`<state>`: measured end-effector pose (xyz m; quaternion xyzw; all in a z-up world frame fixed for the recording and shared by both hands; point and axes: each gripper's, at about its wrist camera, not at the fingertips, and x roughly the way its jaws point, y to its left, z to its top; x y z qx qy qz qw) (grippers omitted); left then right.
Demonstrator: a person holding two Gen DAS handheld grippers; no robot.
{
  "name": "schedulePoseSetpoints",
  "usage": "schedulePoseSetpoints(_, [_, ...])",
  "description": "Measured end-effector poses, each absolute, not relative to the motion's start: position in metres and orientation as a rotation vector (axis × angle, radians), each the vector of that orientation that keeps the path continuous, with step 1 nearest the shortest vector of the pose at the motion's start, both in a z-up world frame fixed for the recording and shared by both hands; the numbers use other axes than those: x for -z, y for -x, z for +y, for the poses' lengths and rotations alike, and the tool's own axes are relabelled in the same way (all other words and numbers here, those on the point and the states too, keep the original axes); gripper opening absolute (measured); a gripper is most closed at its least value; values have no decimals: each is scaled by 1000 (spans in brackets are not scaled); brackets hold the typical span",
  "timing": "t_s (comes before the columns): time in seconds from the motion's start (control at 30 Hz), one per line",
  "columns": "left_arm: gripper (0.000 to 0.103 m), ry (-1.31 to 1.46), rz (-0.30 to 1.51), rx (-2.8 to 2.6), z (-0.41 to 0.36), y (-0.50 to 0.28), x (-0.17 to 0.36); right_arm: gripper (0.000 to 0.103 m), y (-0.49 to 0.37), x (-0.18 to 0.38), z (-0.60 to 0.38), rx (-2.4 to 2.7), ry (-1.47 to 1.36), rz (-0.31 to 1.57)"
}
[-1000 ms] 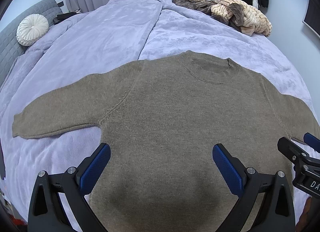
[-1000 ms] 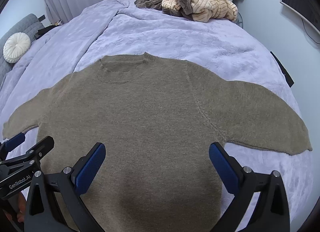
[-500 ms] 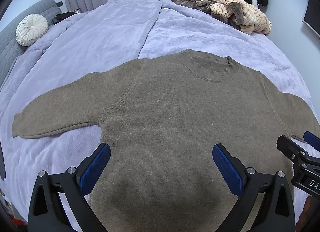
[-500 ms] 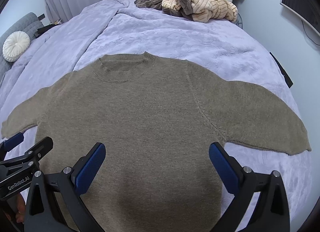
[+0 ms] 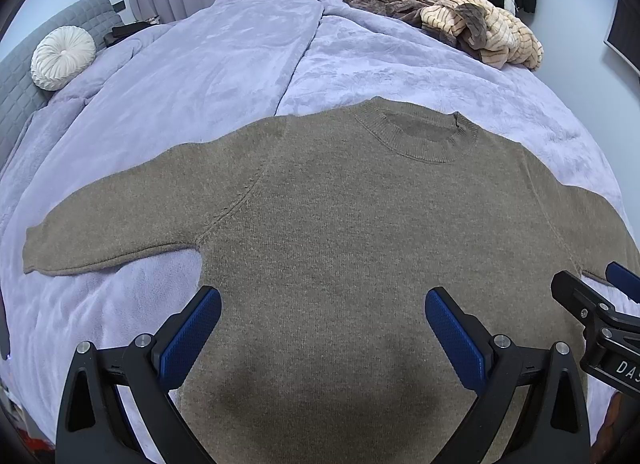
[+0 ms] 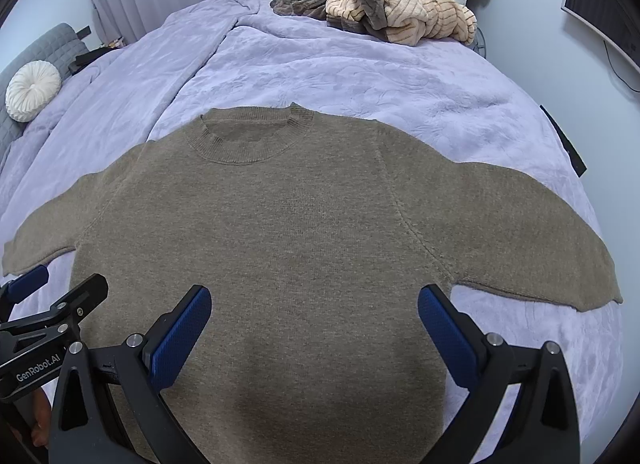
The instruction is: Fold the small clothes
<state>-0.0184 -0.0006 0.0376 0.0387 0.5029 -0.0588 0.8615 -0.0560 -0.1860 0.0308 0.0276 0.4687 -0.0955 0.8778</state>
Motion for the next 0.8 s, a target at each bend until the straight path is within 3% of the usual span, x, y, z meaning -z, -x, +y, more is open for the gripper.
schedulePoseSetpoints(0.8, [102,-68,1077,143,5,8,-33,103,55,-26,-181,202,-51,985])
